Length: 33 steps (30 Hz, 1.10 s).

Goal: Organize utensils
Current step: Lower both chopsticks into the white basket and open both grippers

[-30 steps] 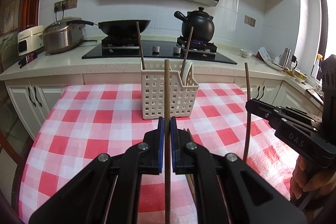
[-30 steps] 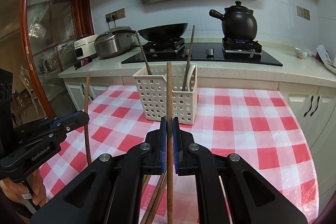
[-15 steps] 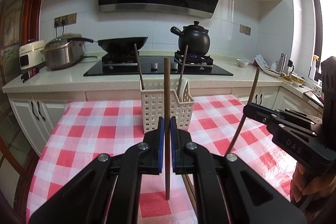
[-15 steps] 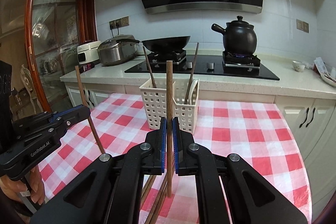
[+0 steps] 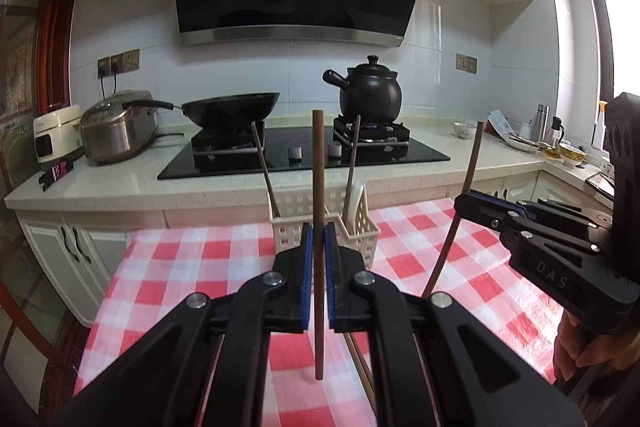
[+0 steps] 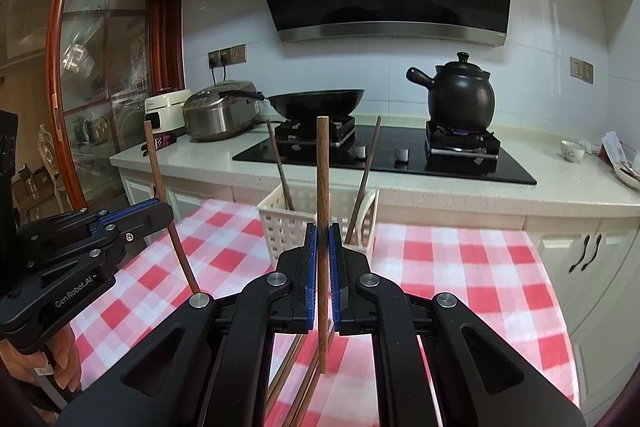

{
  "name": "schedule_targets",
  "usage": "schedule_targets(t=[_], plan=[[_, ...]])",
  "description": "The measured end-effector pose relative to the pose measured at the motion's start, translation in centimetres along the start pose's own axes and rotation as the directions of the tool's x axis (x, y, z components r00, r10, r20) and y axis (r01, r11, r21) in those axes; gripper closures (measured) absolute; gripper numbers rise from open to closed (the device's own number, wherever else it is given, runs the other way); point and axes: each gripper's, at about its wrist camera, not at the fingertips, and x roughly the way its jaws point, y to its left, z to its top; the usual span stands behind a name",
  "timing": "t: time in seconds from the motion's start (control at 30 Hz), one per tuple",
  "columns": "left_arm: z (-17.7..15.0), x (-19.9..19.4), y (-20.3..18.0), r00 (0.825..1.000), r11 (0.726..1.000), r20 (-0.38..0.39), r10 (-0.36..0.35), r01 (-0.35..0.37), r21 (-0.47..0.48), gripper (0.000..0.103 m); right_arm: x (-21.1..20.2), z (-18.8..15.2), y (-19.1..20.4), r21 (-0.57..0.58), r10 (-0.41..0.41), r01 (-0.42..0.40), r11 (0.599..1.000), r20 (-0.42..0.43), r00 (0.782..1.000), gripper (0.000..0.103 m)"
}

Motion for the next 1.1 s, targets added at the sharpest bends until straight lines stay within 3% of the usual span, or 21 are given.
schedule_targets(t=[0.47, 0.8, 0.93, 1.1], plan=[[8.5, 4.1, 1.6, 0.999, 1.0, 0.049, -0.016, 0.016, 0.0, 0.097, 3.8, 7.4, -1.8, -0.013, 0.015, -0.014, 1.0, 0.068, 0.998, 0.097], [15.6, 7.4, 2.8, 0.99, 1.0, 0.142, 0.012, -0.008, -0.027, 0.097, 7.9, 11.0, -2.3, -0.028, 0.015, -0.013, 1.0, 0.075, 0.997, 0.097], [16.0, 10.0, 3.6, 0.992, 0.998, 0.128, 0.014, -0.006, -0.063, 0.097, 10.3, 10.7, -2.4, -0.033, 0.022, -0.021, 0.999, 0.042, 0.999, 0.097], [13.6, 15.1, 4.9, 0.999, 0.995, 0.039, 0.013, -0.009, -0.101, 0.097, 13.6, 9.4, -3.1, -0.007, 0.041, -0.041, 0.999, -0.023, 0.999, 0.097]])
